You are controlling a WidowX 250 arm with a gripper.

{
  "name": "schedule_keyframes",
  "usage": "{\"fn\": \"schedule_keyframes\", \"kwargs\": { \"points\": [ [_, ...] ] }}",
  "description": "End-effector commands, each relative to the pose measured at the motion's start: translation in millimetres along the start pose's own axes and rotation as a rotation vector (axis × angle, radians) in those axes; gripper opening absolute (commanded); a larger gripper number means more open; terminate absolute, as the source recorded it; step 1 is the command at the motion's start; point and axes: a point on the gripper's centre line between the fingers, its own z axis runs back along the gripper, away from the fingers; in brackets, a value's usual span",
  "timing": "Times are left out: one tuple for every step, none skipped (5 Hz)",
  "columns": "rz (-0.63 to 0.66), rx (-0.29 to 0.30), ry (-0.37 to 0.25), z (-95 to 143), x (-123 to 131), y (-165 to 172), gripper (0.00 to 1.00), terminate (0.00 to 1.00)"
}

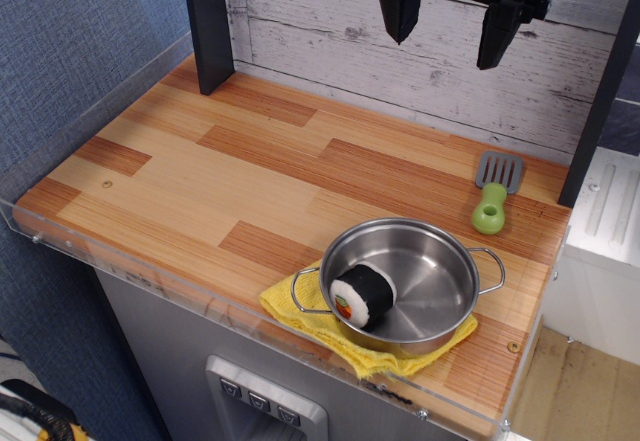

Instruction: Take the sushi out and put it on the upper left hand corner of the table.

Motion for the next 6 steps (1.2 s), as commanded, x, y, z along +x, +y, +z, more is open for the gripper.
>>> {"fn": "schedule_keyframes", "kwargs": {
  "points": [
    [0.0,0.0,0.0,0.0,0.0,0.0,1.0,0.0],
    [-0.01,0.019,-0.04,8.6,1.4,-1.7,1.0,0.0],
    [-0.052,0.039,-0.073,19.3,1.0,-2.6,1.0,0.0],
    [-0.099,-0.016,-0.077,19.3,-29.2,-6.6,1.0,0.0],
    [-0.103,-0.045,-0.053,13.1,-55.7,-3.5,1.0,0.0],
    [-0.118,-0.047,-0.039,13.1,-70.2,-1.0,1.0,0.0]
  ]
}}
